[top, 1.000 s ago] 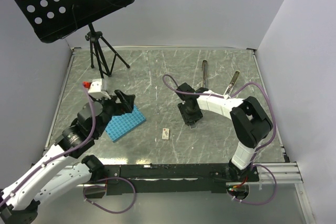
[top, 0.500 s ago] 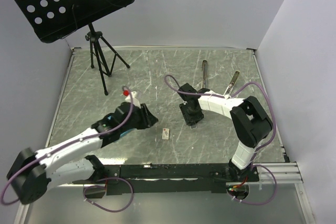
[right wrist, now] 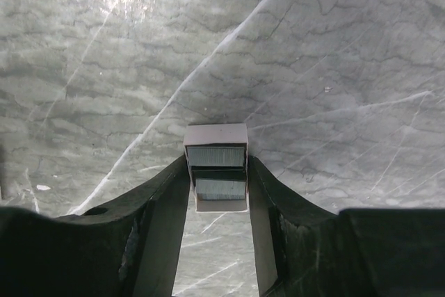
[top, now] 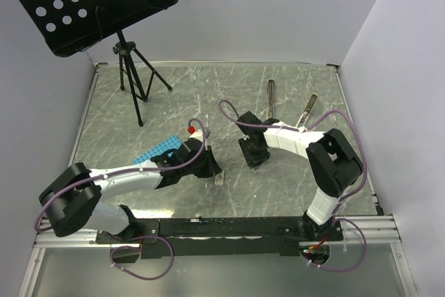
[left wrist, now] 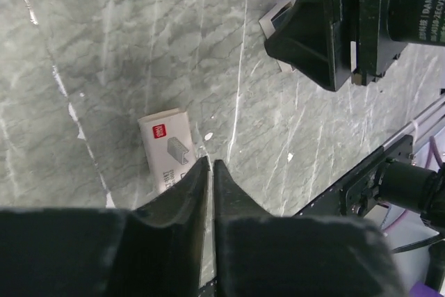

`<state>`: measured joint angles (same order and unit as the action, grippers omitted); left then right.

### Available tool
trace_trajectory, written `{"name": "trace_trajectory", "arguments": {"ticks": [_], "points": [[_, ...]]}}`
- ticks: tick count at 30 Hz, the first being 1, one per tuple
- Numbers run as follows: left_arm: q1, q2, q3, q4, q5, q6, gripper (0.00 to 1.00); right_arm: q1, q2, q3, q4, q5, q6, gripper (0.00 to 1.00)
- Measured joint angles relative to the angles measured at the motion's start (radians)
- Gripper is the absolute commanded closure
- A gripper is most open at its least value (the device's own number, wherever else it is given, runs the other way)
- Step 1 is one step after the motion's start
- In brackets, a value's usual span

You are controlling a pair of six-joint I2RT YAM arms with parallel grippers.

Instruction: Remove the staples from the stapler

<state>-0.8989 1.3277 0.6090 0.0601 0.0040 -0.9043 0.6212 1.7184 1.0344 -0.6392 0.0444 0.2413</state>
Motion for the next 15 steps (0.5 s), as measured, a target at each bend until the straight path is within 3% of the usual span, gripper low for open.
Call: {"name": "trace_trajectory", "arguments": {"ticks": [7,15], "points": [[-0.047,0.021,0.061,-0.069,0.005,0.0,0.79,0.0,-0.006,-0.008,0.005,-0.008,0.0,0.54],[-0.144,0.107,0.093,-0.088,0.029,-0.01,0.84,0.0,-0.024,-0.03,0.024,-0.01,0.0,0.54]]}}
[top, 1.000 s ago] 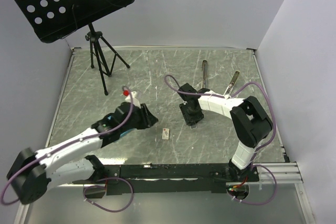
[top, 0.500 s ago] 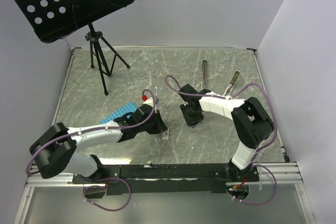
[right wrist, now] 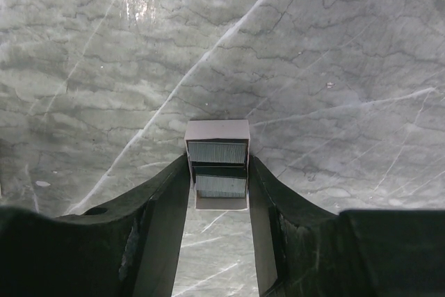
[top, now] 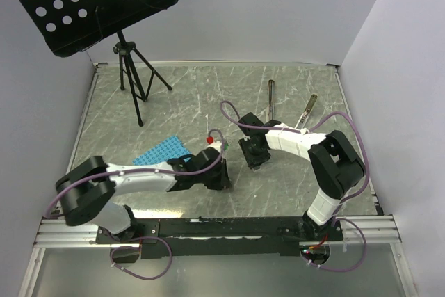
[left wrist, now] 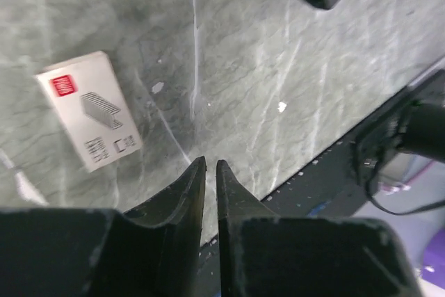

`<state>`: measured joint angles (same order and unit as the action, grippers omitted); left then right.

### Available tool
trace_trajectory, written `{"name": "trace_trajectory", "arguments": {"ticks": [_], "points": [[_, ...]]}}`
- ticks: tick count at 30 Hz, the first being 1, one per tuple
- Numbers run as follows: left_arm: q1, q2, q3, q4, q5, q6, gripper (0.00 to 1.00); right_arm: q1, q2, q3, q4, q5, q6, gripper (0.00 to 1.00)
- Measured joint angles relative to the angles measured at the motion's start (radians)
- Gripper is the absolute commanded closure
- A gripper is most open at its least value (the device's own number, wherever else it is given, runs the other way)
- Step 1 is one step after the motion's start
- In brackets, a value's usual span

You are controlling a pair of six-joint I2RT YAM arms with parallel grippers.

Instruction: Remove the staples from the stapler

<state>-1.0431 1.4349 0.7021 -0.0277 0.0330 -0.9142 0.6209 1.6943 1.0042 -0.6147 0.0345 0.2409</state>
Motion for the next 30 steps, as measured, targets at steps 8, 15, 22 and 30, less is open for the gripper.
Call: {"name": "trace_trajectory", "arguments": {"ticks": [8,15,22,30], "points": [[-0.037,0.127,0.076,-0.048,-0.069,0.004,0.84,-0.003,-0.01,-0.014,0.018,-0.003,0.0,0.54],[-0.038,0.141,0.113,-0.13,-0.186,0.006,0.84,-0.004,-0.011,-0.017,0.021,-0.008,0.0,0.54],[-0.039,0.193,0.149,-0.178,-0.229,0.01,0.85,-0.006,-0.011,-0.017,0.023,-0.014,0.0,0.54],[-0.039,0.19,0.155,-0.222,-0.269,0.002,0.85,-0.011,-0.011,-0.017,0.024,-0.033,0.0,0.54]]}}
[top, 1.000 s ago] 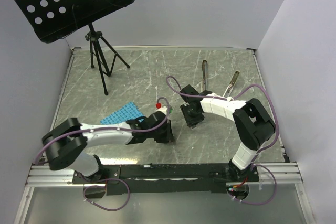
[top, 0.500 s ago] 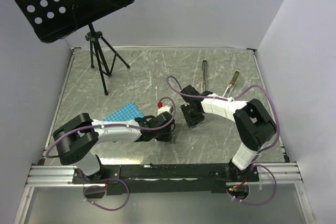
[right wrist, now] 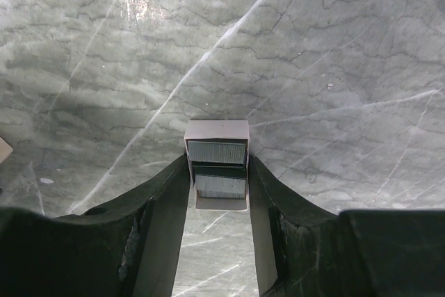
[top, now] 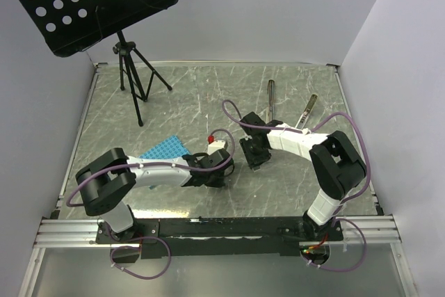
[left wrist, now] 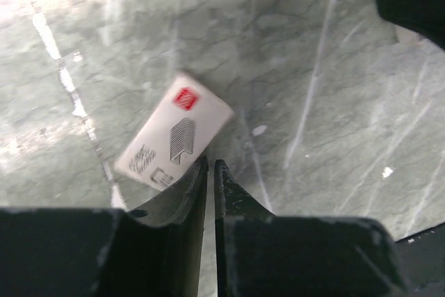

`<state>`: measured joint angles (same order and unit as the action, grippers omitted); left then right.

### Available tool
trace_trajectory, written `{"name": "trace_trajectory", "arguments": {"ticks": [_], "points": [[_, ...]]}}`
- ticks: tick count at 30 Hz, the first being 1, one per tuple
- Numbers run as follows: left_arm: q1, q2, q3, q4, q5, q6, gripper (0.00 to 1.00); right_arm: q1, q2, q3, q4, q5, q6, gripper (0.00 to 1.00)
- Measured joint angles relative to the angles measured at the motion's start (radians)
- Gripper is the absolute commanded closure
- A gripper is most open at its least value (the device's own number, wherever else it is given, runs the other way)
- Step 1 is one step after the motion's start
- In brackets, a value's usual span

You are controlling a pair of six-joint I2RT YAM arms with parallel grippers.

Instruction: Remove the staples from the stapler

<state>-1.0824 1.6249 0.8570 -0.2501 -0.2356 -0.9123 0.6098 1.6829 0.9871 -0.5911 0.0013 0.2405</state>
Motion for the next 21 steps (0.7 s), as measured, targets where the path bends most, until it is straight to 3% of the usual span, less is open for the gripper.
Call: {"name": "trace_trajectory", "arguments": {"ticks": [13,21], "points": [[0.018,-0.082,-0.045,-0.119,-0.082,-0.061,0.81,0.01,0.0,0.0,0.002,0.002,-0.016,0.55],[0.182,-0.331,-0.15,-0.066,0.026,-0.092,0.63,0.077,0.001,0.0,0.008,0.019,-0.029,0.56]]}}
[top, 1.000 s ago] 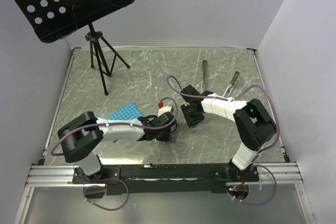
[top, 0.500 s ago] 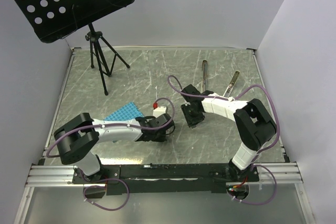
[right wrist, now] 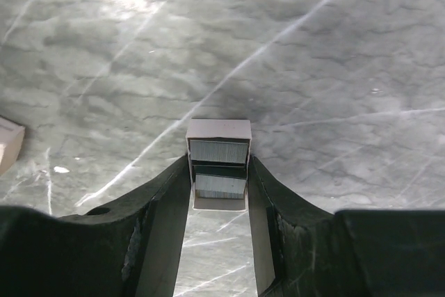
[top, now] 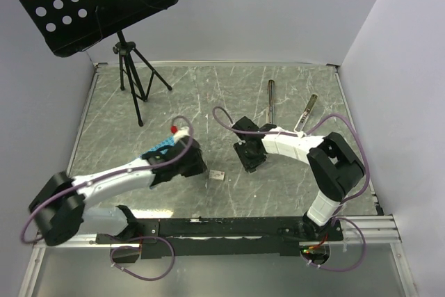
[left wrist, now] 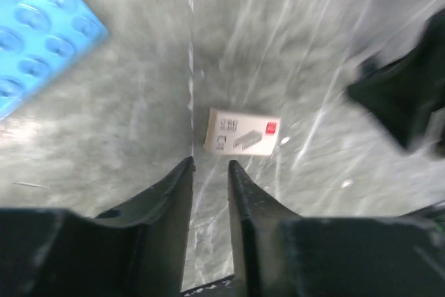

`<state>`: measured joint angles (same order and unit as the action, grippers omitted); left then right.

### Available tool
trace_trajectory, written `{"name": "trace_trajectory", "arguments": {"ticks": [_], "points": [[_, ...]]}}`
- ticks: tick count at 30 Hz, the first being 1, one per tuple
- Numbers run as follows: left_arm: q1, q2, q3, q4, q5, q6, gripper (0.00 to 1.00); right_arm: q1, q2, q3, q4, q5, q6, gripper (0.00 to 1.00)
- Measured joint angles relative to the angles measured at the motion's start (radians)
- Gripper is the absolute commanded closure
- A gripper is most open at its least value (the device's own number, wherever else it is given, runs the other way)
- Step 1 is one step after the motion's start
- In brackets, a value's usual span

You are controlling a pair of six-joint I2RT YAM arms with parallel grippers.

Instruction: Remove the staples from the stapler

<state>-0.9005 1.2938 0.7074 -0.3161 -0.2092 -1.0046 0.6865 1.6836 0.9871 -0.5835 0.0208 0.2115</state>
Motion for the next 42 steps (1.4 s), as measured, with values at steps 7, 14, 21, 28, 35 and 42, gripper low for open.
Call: {"name": "trace_trajectory", "arguments": {"ticks": [7,14,21,28,35,42], "points": [[0.189,-0.134,-0.086,0.089,0.189,-0.004,0.57,0.069,0.0,-0.002,0.013,0.011,-0.002,0.56],[0.251,-0.111,-0.101,0.13,0.307,0.014,0.56,0.146,0.0,-0.003,0.03,0.011,-0.019,0.57],[0.262,-0.053,-0.114,0.162,0.364,0.024,0.59,0.191,-0.006,-0.012,0.049,0.012,-0.031,0.57],[0.262,0.001,-0.143,0.206,0.404,0.023,0.62,0.243,-0.006,-0.016,0.068,0.01,-0.041,0.58],[0.262,0.055,-0.153,0.257,0.432,0.022,0.63,0.267,-0.013,-0.026,0.09,0.004,-0.046,0.58],[0.262,0.065,-0.176,0.315,0.457,0.018,0.66,0.29,-0.013,-0.026,0.108,-0.011,-0.053,0.58]]}}
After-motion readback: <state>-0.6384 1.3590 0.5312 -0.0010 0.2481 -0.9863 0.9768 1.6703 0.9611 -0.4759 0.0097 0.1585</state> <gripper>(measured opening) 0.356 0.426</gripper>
